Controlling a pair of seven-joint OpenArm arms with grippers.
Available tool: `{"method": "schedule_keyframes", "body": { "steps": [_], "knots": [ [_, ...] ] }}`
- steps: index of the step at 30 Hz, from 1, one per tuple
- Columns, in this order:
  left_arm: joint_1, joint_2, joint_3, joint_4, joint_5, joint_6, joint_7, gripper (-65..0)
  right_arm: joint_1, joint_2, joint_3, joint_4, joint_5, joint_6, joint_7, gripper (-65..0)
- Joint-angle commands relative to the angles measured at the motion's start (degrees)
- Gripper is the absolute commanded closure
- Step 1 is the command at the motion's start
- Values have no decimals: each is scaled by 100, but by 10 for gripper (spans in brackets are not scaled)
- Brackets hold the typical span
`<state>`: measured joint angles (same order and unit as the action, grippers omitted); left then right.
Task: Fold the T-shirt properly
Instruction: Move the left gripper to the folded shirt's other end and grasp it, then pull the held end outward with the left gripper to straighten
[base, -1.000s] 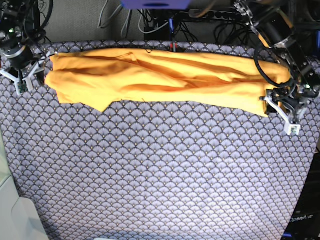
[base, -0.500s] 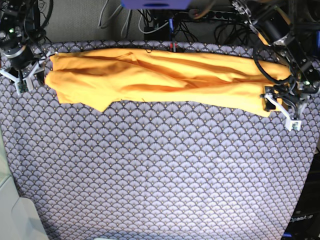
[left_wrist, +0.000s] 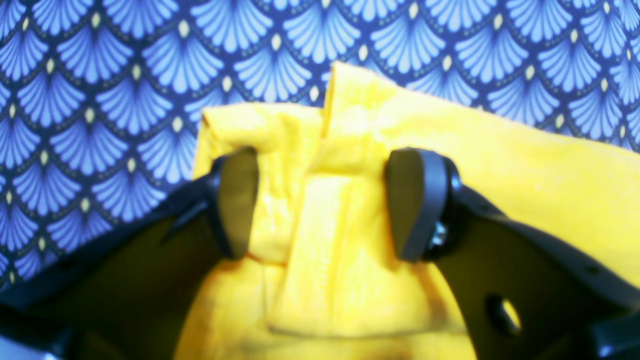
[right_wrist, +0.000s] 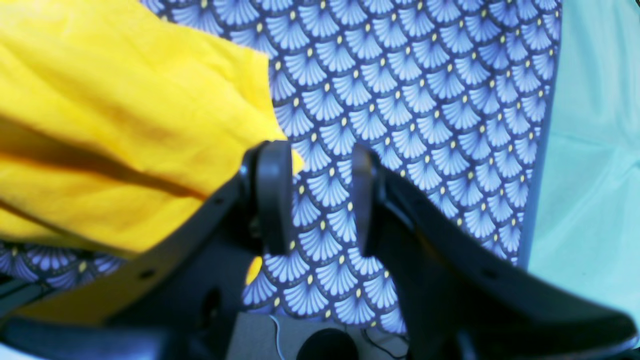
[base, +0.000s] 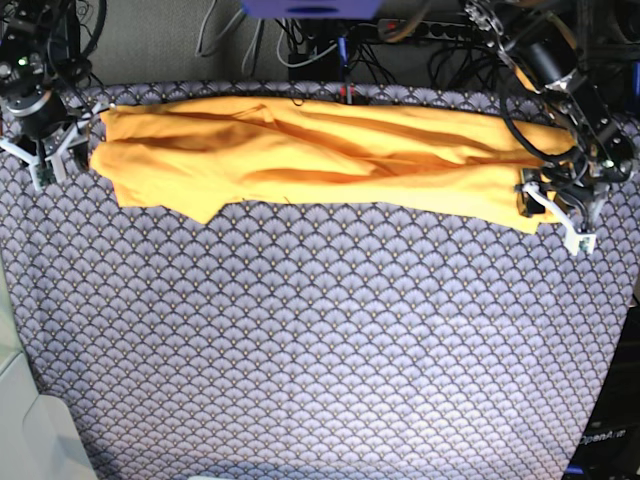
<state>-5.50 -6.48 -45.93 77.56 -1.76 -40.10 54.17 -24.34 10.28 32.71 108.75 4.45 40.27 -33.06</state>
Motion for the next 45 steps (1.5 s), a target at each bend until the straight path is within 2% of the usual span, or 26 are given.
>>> {"method": "schedule_keyframes", "body": {
  "steps": [1,7,9,15,23,40,45],
  "knots": [
    [-61,-51,0,99,-13,10,55,-323,12,66,30,83,43,-27,110,-210],
    [-61,-60,0,108,-13,10,108,-48,12,66,30,83,43,-27,110,-210],
    [-61,-60,0,108,-13,10,108,0,12,66,39,83,43,-27,110,-210],
    [27,-77,-9,161,-48,10,108,0,12,66,30,83,43,-27,110,-210],
    [255,-24,-405,1066,-66,10,117,0,12,57,21,75,43,-27,110,-210],
    [686,-51,-422,1136,-57,10,117,0,12,40,21,75,43,-27,110,-210],
    [774,-42,-651,1110,-66,10,117,0,12,40,21,75,43,-27,110,-210]
  ]
}}
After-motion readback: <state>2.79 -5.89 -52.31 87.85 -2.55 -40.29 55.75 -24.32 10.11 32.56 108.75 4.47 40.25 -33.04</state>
